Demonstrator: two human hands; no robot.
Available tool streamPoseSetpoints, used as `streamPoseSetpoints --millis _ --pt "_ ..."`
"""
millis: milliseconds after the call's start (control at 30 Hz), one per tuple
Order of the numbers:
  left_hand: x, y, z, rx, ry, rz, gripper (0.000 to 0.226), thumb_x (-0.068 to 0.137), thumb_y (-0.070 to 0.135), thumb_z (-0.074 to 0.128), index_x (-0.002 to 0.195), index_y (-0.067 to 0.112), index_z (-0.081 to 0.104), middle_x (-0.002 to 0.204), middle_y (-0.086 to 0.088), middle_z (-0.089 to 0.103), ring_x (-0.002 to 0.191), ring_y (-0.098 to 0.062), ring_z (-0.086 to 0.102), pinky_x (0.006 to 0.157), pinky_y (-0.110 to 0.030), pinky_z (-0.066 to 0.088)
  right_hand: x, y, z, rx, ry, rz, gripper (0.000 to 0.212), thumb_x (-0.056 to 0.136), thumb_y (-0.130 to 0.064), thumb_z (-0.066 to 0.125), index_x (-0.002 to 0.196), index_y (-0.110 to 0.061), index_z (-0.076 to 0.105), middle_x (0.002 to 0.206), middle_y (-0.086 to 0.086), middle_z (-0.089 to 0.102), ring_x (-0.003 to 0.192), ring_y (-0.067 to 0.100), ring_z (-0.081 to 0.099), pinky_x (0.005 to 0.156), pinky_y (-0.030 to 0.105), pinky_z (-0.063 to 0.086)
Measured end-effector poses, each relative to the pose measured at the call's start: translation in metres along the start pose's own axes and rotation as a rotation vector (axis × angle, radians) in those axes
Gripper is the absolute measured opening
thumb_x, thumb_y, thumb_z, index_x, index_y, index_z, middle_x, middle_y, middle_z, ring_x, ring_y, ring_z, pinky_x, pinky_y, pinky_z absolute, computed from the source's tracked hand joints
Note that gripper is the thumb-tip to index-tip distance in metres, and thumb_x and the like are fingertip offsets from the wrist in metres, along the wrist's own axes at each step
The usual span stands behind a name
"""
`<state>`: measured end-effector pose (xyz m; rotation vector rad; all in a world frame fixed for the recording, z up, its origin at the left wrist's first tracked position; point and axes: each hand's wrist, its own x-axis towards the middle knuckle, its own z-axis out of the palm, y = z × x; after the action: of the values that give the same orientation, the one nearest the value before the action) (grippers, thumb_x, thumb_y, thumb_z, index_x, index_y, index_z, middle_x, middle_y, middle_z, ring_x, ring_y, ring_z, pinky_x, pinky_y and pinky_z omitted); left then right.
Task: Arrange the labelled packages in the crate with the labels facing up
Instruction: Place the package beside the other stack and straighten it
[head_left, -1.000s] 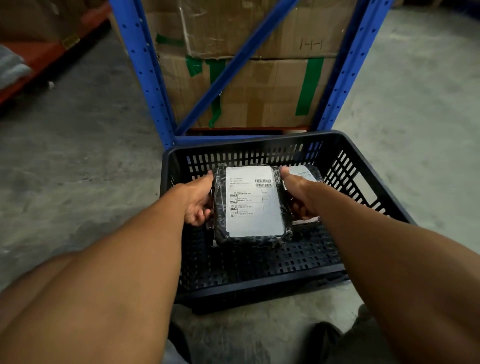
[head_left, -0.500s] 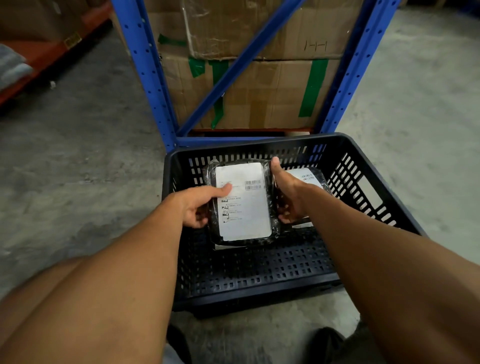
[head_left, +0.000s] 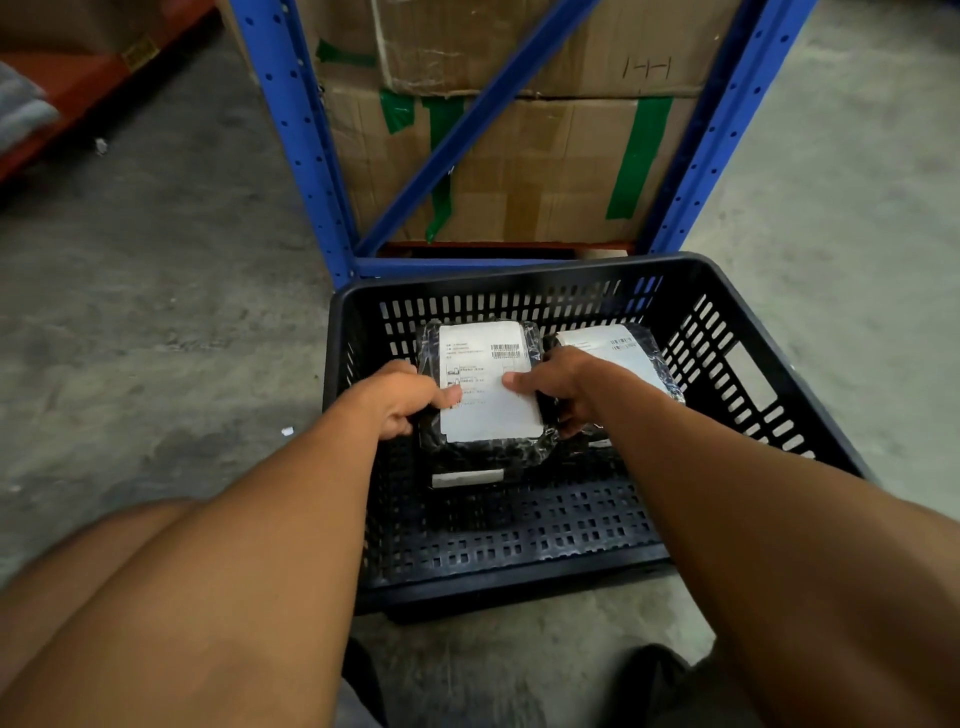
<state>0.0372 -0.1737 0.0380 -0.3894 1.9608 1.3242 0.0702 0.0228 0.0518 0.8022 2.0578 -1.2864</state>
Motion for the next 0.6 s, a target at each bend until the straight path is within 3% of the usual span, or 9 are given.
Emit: streamPoseSetpoints --millis 267,433,600 --pt "0.008 0.001 -0.001 -0.004 0.104 0.017 0.045 0.088 0.003 0.073 0.131 0.007 0.060 0.135 -0.008 0.065 0.121 -0.024 0.058 0.089 -0.035 0.037 0.004 -0.009 0.009 0.006 0.019 -0.059 0.059 0.077 -0.022 0.082 0.124 -0.008 0.050 0.122 0.015 0.062 0.106 0.036 0.061 0.078 0.049 0.052" --pt "0.013 -0.003 -0.005 -0.055 0.159 -0.010 0.043 0.088 -0.001 0.072 0.129 0.005 0.062 0.132 -0.012 0.066 0.124 -0.030 0.060 0.106 -0.038 0.040 0.010 -0.016 0.020 -0.026 0.027 -0.092 0.063 0.079 -0.021 0.080 0.131 -0.009 0.047 0.127 0.015 0.059 0.110 0.036 0.059 0.084 0.052 0.054" --pt "0.022 -0.007 0.003 -0.040 0.170 -0.027 0.041 0.087 -0.002 0.073 0.126 0.005 0.065 0.129 -0.012 0.069 0.118 -0.029 0.064 0.093 -0.034 0.051 0.017 -0.012 0.021 -0.055 0.045 -0.070 0.064 0.076 -0.021 0.083 0.128 -0.007 0.048 0.123 0.015 0.060 0.104 0.035 0.060 0.075 0.049 0.055"
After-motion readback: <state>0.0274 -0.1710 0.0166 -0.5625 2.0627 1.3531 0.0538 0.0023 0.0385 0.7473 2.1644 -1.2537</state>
